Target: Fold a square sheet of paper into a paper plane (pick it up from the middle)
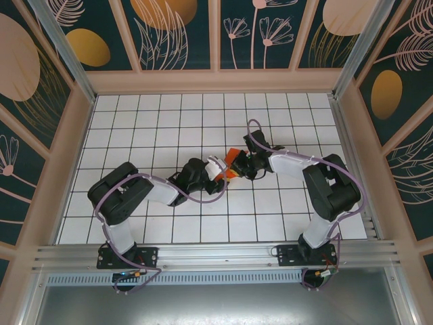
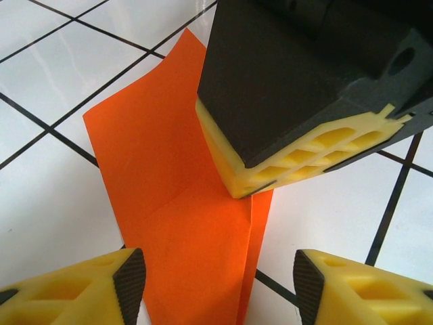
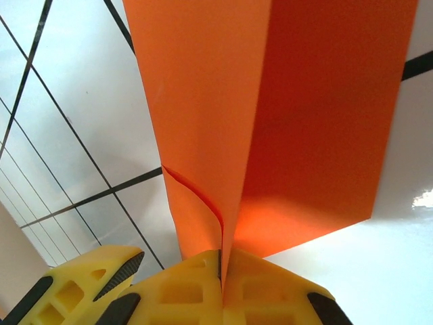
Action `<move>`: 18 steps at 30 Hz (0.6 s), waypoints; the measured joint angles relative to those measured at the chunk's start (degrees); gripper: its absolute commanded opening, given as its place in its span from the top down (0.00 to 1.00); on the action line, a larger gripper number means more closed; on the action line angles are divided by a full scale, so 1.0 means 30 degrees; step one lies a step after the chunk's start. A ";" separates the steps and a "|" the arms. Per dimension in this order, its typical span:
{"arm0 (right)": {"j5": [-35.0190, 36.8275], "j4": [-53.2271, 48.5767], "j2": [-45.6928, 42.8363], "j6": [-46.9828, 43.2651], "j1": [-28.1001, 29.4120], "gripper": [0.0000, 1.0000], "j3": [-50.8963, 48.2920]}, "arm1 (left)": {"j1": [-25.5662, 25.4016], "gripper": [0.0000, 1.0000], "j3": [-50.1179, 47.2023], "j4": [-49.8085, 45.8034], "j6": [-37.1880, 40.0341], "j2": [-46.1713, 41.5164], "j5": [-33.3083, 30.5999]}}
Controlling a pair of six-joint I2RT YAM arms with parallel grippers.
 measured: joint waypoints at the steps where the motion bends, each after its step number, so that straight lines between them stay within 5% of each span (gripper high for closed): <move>1: -0.0058 -0.0051 0.0000 0.0000 0.0000 0.94 0.0000 | 0.0000 0.46 0.0015 0.0080 0.0080 0.0138 0.0007; 10: -0.0984 -0.0124 0.0000 0.0022 -0.0044 0.92 0.0000 | 0.0000 0.50 0.0168 0.0612 0.0211 0.0721 0.0321; 18: -0.1552 -0.0124 0.0000 0.0036 -0.0262 0.73 0.0000 | 0.0000 0.68 0.0321 0.0809 0.0204 0.0933 0.0277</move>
